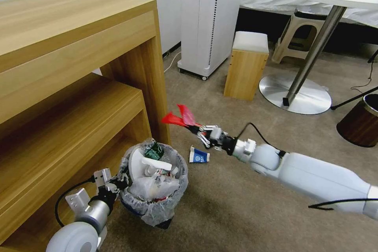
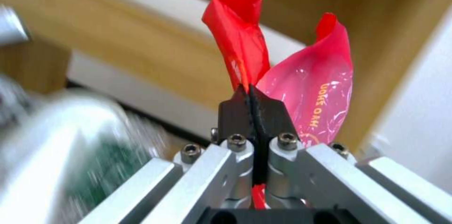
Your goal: Pick up the trash bin and place the garbage on the floor into it.
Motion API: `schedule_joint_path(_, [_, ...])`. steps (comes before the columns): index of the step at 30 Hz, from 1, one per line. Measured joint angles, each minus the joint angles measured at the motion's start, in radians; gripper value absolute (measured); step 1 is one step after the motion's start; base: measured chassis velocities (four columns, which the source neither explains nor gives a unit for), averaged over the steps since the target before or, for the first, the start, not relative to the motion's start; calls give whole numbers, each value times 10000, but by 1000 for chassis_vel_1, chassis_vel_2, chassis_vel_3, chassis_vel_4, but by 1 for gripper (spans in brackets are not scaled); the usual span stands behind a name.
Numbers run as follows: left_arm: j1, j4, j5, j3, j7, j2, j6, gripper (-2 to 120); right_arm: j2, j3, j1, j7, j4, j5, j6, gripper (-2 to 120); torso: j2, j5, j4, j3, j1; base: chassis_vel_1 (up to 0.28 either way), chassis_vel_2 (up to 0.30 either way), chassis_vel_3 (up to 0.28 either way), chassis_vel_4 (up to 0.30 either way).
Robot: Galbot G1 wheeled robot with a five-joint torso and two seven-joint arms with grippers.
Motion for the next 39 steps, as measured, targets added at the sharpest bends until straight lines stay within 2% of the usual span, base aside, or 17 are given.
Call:
schedule_joint_path(7, [-100, -126, -87, 21, -106, 0, 70, 3, 621, -747, 585, 359, 1047, 478, -186, 0, 0, -1, 0, 0, -1, 0, 0, 0, 0])
schedule_joint_path(20, [-88, -309, -209, -68, -175, 12, 90, 3, 1277, -1589, 536, 538, 1236, 386, -195, 0, 0, 1, 0, 0, 0, 0, 0, 0, 0])
schedule_joint_path(39, [359, -1017, -377, -234, -250, -70, 150, 3, 1786, -1964, -352, 286, -538, -466, 233, 0, 0, 2, 0, -1, 0, 0, 0, 0, 0])
